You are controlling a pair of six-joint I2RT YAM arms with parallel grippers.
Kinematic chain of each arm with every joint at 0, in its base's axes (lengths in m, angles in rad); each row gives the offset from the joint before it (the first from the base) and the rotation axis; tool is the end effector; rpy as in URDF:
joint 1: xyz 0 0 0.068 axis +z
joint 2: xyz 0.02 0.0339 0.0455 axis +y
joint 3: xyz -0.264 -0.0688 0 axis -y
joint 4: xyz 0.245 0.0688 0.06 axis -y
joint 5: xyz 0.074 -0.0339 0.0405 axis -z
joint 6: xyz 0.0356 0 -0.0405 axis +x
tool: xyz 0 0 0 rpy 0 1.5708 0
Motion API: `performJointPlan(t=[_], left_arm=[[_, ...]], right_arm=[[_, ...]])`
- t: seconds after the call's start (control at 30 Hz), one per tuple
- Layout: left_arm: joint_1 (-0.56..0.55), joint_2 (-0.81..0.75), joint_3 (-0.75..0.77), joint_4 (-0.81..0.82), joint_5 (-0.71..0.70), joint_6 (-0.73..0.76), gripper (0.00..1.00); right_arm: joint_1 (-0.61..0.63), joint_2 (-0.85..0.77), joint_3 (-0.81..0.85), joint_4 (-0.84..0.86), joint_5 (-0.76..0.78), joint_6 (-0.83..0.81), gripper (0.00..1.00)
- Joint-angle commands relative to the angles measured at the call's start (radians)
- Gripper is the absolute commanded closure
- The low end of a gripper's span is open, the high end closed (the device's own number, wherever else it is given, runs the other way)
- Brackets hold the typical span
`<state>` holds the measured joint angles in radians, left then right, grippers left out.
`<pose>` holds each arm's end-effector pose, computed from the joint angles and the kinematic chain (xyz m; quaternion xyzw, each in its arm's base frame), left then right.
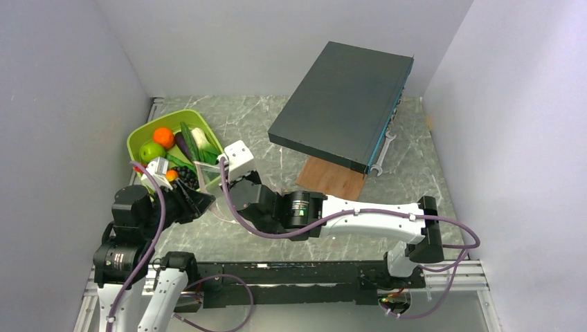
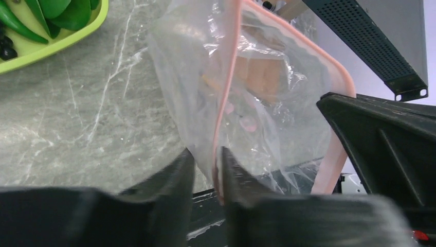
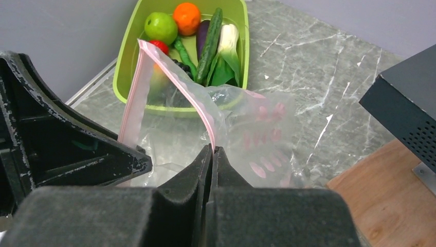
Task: Place the food in the zip-top bag and seal the zipper
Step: Open the zipper of the food storage bag.
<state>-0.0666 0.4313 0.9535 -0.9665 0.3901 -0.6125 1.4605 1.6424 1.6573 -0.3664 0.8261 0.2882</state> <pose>0.0581 -0.0174 0.3521 -0.1240 0.8267 -0.3290 0.4393 0.0673 0.3699 0.4067 -0.2239 0.7527 0.1912 0.5889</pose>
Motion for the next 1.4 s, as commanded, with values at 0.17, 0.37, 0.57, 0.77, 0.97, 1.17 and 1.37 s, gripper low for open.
performJointPlan(t=[0.17, 0.37, 0.57, 0.77, 0.97, 1.17, 1.37], left_arm=[[0.001, 0.002, 0.003, 0.116, 0.119, -0.008, 1.0], [0.001, -0.009, -0.011, 0.144, 0.149, -0.053, 1.0], [0.001, -0.011, 0.016, 0.109, 0.118, -0.047, 1.0], [0.001, 0.019, 0.016, 0.054, 0.073, -0.003, 0.71], [0.001, -0.008, 0.011, 0.142, 0.166, 0.015, 0.0], [0.001, -0.023, 0.102, 0.028, 0.017, 0.109, 0.0], [0.001, -0.037, 0.124, -0.098, -0.216, 0.143, 0.0]], right_arm=[[0.004, 0.065, 0.106, -0.116, -0.028, -0.032, 0.78], [0.005, 0.117, 0.139, -0.2, -0.028, -0.004, 0.6], [0.005, 0.127, 0.133, -0.215, -0.023, 0.005, 0.63], [0.004, 0.059, 0.136, -0.433, 0.107, 0.106, 1.0], [0.009, -0.186, -0.026, -0.646, 0.078, 0.199, 1.0], [0.021, -0.364, -0.082, -0.833, -0.044, 0.302, 1.0], [0.023, -0.173, -0.112, -0.771, -0.069, 0.354, 1.0]])
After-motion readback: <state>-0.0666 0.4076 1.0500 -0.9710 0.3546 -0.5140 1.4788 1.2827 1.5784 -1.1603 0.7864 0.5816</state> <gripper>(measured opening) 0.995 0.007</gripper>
